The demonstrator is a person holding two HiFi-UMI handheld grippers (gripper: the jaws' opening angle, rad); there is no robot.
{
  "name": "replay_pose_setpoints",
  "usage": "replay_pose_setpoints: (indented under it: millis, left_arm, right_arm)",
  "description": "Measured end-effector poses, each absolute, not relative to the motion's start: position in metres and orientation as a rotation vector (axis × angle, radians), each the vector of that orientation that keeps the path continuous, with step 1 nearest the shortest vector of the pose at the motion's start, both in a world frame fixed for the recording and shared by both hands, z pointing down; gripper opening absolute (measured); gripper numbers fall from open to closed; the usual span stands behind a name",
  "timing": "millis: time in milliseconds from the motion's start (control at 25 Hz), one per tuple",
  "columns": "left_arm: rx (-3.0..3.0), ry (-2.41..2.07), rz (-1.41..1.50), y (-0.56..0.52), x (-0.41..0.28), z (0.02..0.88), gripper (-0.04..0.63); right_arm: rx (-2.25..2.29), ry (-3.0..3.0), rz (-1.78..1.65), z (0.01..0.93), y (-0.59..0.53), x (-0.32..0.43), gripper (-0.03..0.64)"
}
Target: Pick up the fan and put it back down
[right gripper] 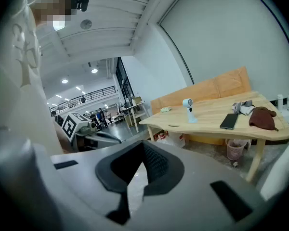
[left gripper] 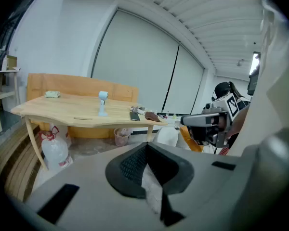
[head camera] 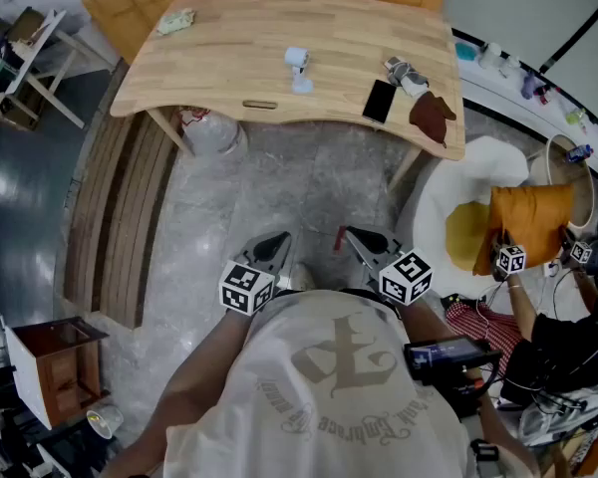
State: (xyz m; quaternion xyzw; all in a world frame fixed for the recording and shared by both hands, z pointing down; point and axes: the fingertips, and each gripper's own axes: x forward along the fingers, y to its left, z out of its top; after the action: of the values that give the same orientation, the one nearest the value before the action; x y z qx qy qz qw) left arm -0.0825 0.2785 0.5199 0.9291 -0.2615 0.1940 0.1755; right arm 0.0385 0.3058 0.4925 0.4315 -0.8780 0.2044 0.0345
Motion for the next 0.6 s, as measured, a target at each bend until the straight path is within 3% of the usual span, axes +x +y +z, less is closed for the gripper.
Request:
replay_pose_setpoints:
  millis: [600]
  left_arm:
    - [2.649,-0.698,0.525,0.248,-0.090,0.517,0.011]
  right_arm:
    - [1.380,-2.659,0.634,0.490,0.273,0.030,0.014]
